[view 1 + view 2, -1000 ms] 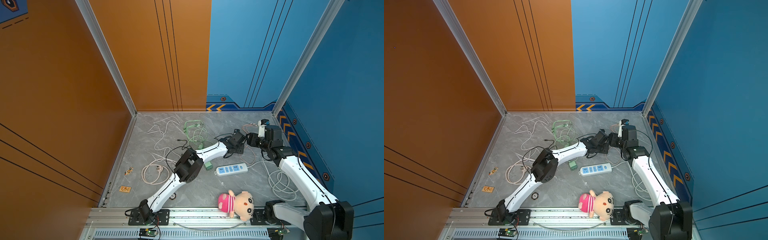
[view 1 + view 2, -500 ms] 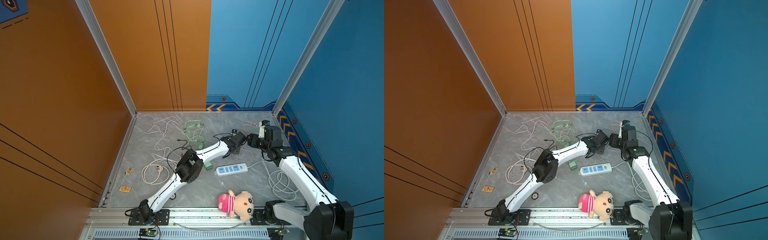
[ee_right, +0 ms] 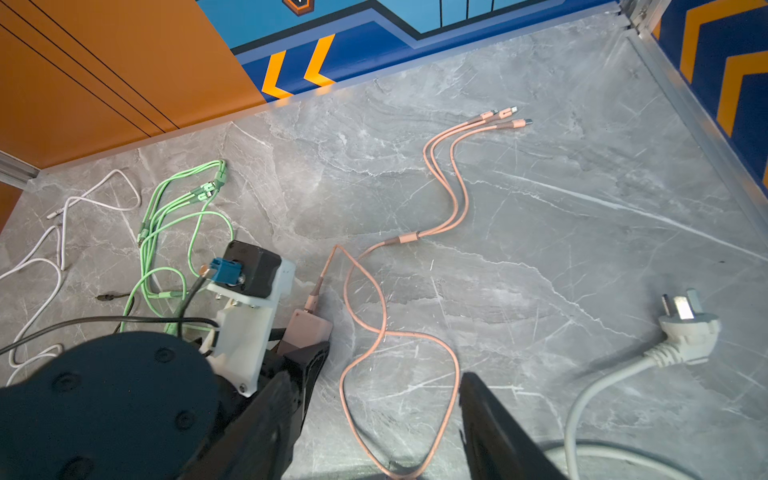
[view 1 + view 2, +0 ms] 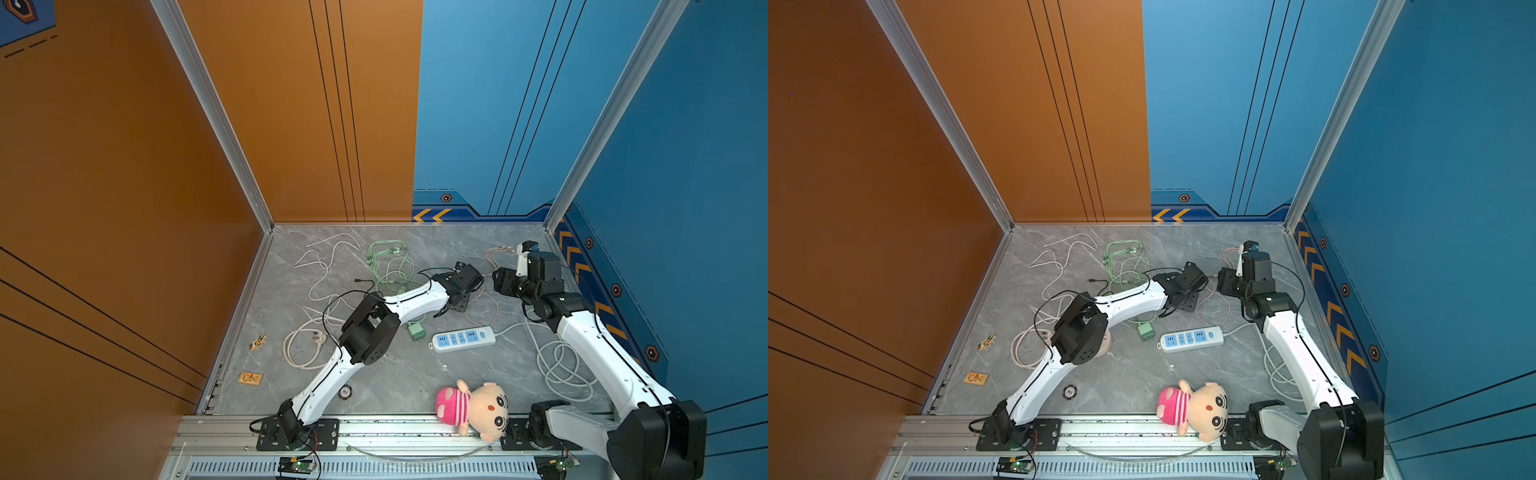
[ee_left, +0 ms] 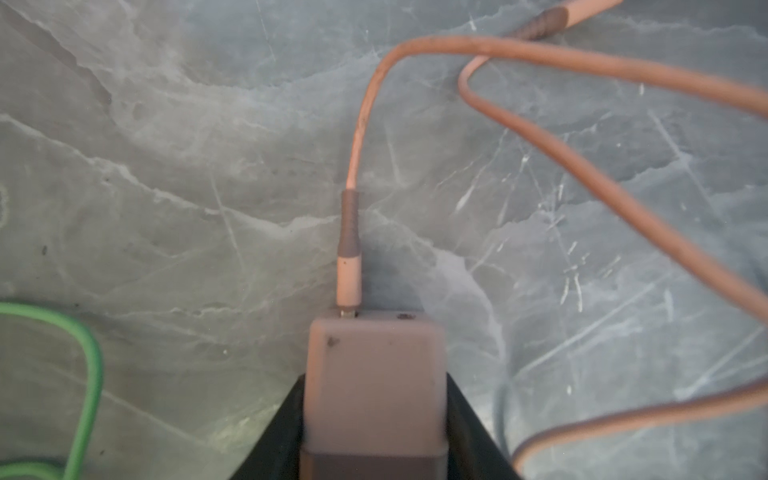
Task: Insert plugs into power strip
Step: Pick up the plug from the middle-right of the table, then pass the plug.
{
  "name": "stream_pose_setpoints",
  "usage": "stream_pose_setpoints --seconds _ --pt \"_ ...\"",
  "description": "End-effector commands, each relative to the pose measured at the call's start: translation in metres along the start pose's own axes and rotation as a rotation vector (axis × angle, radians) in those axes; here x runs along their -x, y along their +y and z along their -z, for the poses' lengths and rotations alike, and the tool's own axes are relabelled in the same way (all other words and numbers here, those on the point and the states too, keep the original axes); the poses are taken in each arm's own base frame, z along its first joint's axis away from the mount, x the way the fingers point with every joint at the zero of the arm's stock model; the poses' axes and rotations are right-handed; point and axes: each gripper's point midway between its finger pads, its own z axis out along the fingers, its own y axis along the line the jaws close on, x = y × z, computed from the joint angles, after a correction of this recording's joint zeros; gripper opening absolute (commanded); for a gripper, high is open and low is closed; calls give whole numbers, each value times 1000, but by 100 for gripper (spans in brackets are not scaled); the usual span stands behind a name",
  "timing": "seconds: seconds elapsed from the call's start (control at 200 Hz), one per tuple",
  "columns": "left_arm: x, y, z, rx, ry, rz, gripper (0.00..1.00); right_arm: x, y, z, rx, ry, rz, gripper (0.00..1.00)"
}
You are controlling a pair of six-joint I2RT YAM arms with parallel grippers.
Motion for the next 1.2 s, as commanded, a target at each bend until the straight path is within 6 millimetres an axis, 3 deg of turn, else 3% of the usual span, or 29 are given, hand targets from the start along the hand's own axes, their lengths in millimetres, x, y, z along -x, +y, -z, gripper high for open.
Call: stream_pose_setpoints --seconds 0.0,0.21,0.385,0.601,0.871,1.196 --pt "31 -6 32 -183 -89 12 38 2 10 0 44 28 -26 65" --pt "41 3 63 -261 -170 -59 39 1 42 4 206 72 -40 64" --pt "51 -12 94 -388 -248 -132 39 -5 56 0 274 104 -52 63" --pt "48 -33 129 -524 -340 -265 40 -12 71 -7 330 143 -58 62" --pt "49 -38 138 -547 -381 -297 41 -24 87 -11 385 199 -48 60" --pt "50 -41 145 -573 -422 -310 41 -33 82 -21 360 230 -39 58"
